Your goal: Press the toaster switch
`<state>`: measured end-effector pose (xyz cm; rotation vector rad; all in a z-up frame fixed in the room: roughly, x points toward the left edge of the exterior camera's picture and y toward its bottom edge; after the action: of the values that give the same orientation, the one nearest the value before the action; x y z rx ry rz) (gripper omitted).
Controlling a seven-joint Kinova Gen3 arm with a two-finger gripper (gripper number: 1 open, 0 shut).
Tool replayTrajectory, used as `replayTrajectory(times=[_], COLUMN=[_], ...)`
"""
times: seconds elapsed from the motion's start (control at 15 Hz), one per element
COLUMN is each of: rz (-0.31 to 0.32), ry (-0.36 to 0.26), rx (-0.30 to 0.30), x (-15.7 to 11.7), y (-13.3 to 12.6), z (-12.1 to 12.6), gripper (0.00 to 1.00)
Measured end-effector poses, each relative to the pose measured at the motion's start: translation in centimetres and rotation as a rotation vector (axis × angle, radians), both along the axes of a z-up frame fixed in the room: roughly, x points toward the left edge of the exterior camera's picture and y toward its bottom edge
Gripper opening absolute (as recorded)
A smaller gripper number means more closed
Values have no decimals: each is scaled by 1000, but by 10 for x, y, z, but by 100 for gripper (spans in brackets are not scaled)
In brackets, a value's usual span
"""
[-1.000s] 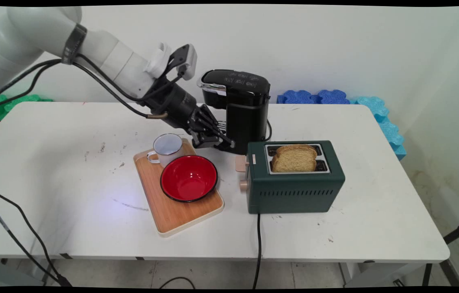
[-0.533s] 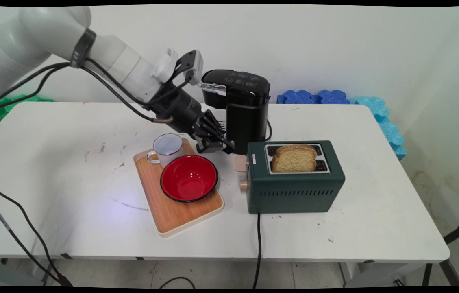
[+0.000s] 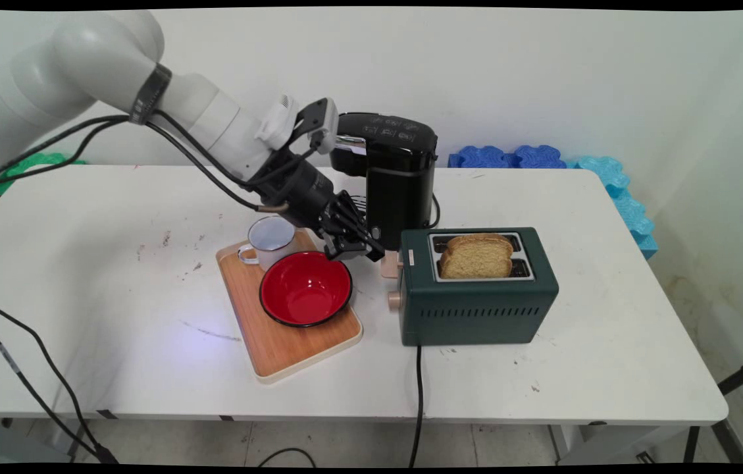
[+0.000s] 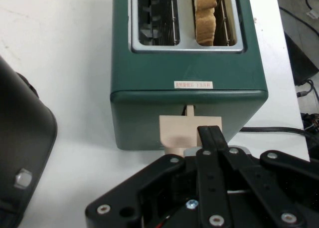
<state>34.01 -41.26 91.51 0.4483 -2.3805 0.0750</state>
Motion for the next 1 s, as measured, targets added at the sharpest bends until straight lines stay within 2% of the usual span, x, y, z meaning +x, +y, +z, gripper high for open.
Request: replayTrajectory(times=[1.0], rz=[1], ry=[-3], rx=[-15], x=[-14], y=[-10], z=[-26], gripper=[0])
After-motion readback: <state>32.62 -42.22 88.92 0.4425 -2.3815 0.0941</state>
